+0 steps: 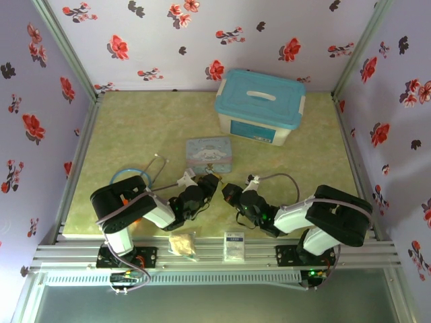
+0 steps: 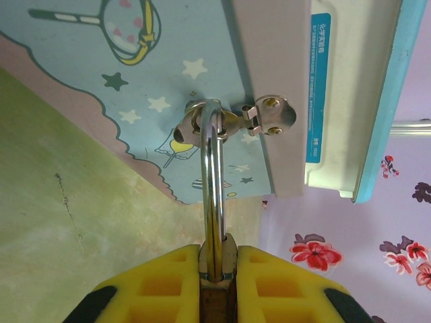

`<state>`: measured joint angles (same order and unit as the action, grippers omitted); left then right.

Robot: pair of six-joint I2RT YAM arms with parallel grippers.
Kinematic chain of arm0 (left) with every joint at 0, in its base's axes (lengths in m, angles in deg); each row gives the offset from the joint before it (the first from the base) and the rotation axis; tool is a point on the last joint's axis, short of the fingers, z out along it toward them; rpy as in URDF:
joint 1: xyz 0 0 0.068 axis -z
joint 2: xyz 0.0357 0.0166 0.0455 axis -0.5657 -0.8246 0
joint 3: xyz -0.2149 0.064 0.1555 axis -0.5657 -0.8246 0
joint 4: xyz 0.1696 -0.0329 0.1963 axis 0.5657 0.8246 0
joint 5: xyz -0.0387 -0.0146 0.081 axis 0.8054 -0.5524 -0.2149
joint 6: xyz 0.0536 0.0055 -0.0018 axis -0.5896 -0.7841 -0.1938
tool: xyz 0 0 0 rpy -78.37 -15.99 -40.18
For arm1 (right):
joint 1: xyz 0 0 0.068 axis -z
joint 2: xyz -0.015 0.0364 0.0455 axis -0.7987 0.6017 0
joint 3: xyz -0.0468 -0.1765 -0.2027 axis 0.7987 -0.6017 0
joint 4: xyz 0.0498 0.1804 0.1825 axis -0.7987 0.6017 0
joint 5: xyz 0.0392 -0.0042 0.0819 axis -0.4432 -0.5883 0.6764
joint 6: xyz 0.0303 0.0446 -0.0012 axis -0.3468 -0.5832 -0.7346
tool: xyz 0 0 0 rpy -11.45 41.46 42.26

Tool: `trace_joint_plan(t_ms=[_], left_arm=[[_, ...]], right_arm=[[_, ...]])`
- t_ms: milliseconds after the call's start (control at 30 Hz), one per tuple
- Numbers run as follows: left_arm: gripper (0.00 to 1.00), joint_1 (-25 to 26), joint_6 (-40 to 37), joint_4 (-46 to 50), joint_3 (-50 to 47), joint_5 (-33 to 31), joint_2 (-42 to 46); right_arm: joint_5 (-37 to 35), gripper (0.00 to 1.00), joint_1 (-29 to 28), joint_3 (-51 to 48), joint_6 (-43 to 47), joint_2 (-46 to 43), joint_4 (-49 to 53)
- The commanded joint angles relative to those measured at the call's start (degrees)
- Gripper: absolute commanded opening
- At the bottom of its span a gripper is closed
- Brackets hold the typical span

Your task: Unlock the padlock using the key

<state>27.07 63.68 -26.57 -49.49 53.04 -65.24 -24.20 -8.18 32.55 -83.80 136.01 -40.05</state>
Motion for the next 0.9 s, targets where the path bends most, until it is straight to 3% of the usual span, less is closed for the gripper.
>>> trace_joint_plan(t_ms=[0, 300, 600, 733, 867], left_arm=[[0.0, 0.3, -1.7, -3.7, 1.6, -0.5, -0.1], [0.0, 0.3, -2.3, -3.7, 1.7, 0.5, 0.4], [0.0, 0.5, -2.9, -3.4, 2.2, 2.1, 0.3], [0.0, 0.5, -2.2, -3.7, 2.2, 2.3, -0.5], [0.0, 0.5, -2.1, -3.7, 2.6, 3.3, -0.9]], right_arm=[[-1.5, 0.0, -0.4, 1.7, 2.2, 0.8, -1.8], [0.5, 0.0, 0.7, 2.1, 2.2, 1.9, -3.3], [13.1, 0.0, 6.5, 2.9, 3.1, 0.5, -2.1], [22.1, 0.0, 9.2, 5.2, 5.8, -1.1, 2.0], [24.4, 0.0, 11.2, 3.8, 6.6, -2.9, 3.0]])
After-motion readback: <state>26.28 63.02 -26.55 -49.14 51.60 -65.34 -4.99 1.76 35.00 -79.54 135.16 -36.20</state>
